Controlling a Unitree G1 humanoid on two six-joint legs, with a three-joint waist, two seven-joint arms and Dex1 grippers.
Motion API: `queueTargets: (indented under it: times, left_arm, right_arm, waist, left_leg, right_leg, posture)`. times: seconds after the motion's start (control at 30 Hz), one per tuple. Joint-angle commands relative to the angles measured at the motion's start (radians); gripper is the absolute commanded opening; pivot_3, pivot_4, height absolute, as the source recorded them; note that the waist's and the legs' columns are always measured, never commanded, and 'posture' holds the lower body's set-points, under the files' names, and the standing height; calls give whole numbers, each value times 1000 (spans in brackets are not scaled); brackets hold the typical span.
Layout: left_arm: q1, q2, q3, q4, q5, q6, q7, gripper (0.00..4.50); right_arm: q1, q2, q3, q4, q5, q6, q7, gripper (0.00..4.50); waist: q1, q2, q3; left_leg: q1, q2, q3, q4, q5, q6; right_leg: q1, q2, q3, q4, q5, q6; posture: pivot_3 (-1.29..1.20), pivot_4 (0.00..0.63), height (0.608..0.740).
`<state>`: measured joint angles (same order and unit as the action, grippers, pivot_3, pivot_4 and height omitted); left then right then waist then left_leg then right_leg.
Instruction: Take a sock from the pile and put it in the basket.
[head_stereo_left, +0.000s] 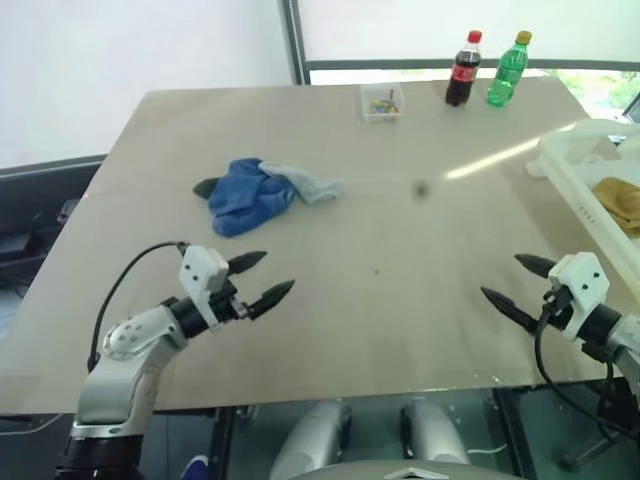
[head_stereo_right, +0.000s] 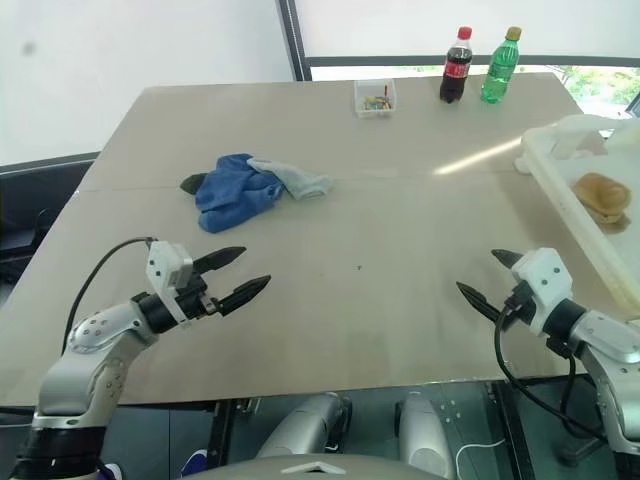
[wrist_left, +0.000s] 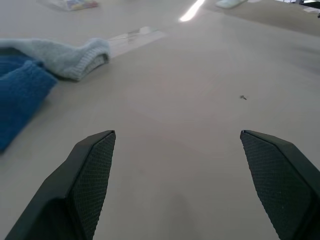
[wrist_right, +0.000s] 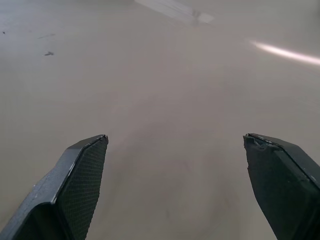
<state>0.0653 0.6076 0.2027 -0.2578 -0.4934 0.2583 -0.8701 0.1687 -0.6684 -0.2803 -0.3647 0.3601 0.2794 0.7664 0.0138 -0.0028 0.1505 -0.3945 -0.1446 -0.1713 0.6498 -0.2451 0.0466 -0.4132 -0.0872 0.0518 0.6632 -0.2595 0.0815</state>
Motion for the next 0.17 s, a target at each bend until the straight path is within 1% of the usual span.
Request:
queueTargets:
  times: [0.03, 0.17]
  left_arm:
    - [26, 23, 35, -49, -29, 3, -20, 4228]
    - [39, 33, 39, -54, -31, -6, -26, 4228]
  right_arm:
    - [4, 16, -20, -11, 28, -23, 4, 4461]
    - [9, 33, -17, -15, 27, -26, -6, 4461]
  waist:
    - [1, 0, 0]
    - [2, 0, 0]
  left_leg:
    - [0, 0, 0, 0, 0, 0]
    - [1, 0, -1, 0, 0, 0]
  right_leg:
    - [1, 0, 0, 0, 0, 0]
    - [1, 0, -1, 0, 0, 0]
  posture:
    - [0, 150, 740]
    - [0, 150, 740]
